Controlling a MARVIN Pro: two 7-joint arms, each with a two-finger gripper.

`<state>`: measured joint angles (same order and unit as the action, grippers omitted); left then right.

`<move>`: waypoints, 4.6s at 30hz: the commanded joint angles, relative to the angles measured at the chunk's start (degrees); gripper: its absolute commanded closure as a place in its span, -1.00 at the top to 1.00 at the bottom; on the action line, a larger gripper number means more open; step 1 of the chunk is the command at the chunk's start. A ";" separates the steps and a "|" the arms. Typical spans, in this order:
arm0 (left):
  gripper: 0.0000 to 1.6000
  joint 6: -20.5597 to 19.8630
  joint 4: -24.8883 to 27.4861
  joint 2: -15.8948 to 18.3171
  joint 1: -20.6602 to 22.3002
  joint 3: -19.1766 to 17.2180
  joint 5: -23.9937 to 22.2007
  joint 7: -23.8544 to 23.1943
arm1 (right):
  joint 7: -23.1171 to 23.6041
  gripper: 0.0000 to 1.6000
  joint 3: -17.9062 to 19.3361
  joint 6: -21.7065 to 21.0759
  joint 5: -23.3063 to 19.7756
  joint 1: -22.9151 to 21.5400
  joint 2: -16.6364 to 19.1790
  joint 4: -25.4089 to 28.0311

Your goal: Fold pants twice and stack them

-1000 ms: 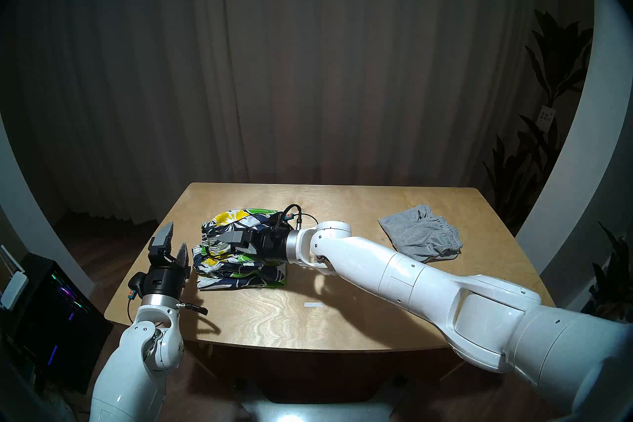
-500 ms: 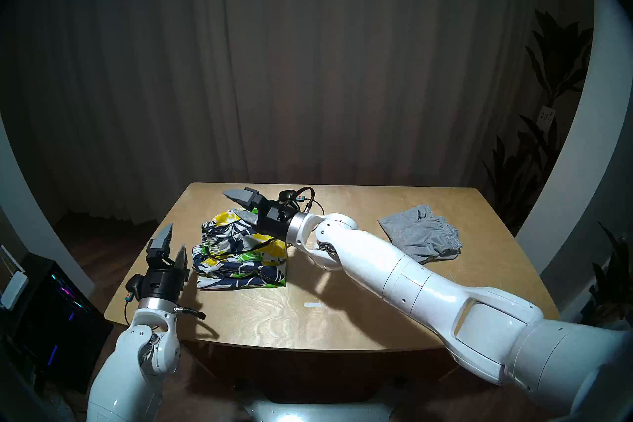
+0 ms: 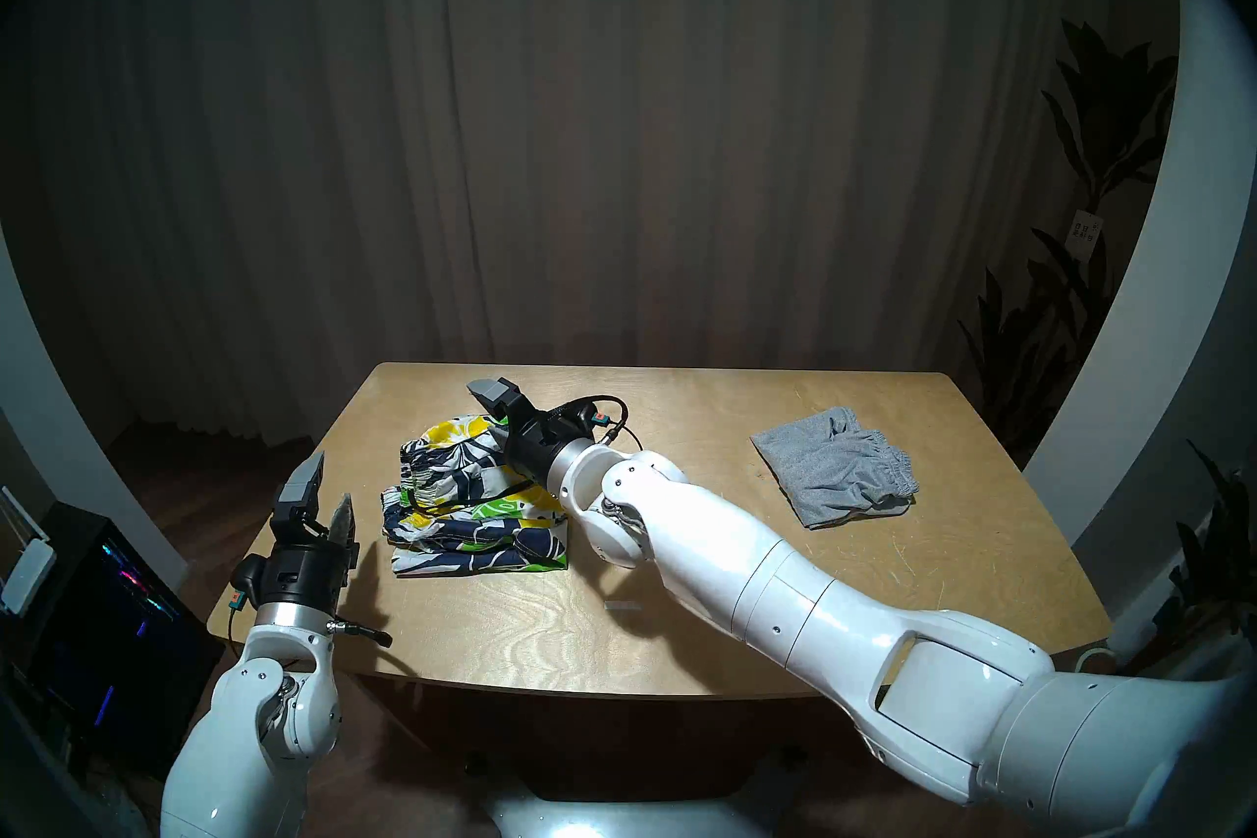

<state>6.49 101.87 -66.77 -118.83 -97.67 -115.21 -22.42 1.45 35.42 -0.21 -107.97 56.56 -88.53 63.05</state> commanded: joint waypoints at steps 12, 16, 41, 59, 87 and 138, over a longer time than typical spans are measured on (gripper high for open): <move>1.00 2.05 3.95 -0.09 -2.67 -2.69 -1.97 1.82 | -19.71 1.00 -4.17 17.10 3.71 -7.12 -12.09 -5.06; 1.00 2.61 4.16 -0.03 -2.75 -2.89 -2.49 2.59 | -23.11 1.00 -5.98 19.49 4.45 -9.54 -14.49 -9.31; 1.00 5.65 4.45 -0.03 -3.28 -4.07 -3.79 6.05 | -27.11 1.00 -10.22 23.34 3.72 -17.11 -26.34 -23.15; 1.00 7.37 3.68 0.01 -4.71 -5.75 -4.32 6.48 | -24.93 1.00 -14.64 21.14 0.47 -17.40 -26.47 -28.29; 1.00 9.34 2.32 0.27 -5.26 -7.60 -5.14 6.76 | -21.49 1.00 -17.99 19.09 -3.82 -17.04 -26.47 -32.17; 1.00 -0.59 0.88 8.15 5.68 -0.67 -3.08 10.01 | -9.36 1.00 -4.36 39.47 -15.98 -8.65 -15.56 -13.75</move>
<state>7.26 103.33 -60.66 -117.20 -98.91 -118.54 -13.06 -5.80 32.09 35.29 -126.01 46.94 -109.42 45.07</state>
